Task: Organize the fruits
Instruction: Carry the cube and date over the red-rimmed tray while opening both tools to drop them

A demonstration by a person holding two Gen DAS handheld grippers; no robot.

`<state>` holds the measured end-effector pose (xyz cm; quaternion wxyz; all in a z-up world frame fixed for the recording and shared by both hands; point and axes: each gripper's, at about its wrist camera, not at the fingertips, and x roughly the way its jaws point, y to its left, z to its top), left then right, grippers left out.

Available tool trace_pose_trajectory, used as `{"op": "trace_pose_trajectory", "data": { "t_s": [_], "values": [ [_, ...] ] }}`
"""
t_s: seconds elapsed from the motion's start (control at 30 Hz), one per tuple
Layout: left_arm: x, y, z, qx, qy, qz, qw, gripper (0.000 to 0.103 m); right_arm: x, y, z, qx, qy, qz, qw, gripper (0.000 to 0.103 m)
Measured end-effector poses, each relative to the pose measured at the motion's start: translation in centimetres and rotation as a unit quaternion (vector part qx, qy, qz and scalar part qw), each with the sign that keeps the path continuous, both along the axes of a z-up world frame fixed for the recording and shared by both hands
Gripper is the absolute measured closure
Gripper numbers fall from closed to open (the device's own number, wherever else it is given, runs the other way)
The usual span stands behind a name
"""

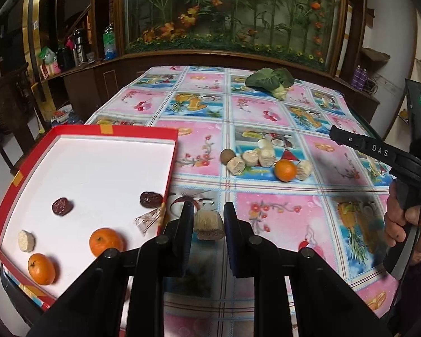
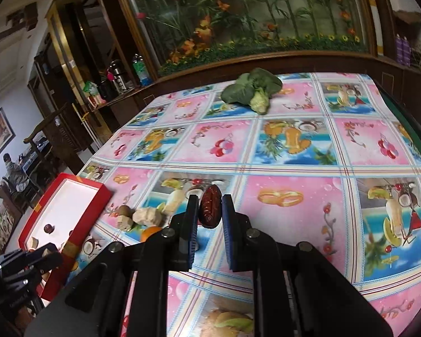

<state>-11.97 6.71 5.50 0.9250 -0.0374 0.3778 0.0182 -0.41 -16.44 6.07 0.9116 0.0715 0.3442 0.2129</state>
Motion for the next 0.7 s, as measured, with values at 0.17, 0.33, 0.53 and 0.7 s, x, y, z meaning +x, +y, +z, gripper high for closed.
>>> {"op": "trace_pose_trajectory", "data": {
  "t_s": [0.17,0.33,0.53,0.7],
  "values": [
    [-0.3,0.3,-0.2,-0.004,0.003,0.009,0.9999,0.083,-1.0,1.1,0.2,-0.03,-0.025,0.003,0.999,0.085],
    [-0.8,0.1,0.2,0.004,-0.006,0.011,0.9999,0.083,-1.3,1.3,0.3,-0.034,-0.034,0.001,0.999,0.085],
    [-1.7,0.7,1.6,0.019,-0.034,0.026,0.9989,0.083,-2.2,1.5,1.1,-0.035,-0.063,0.001,0.997,0.085],
    [-2.8,2.4,2.8,0.028,-0.059,0.048,0.9967,0.083,-2.3,2.0,0.8,-0.053,-0.075,-0.007,0.996,0.085]
  ]
}}
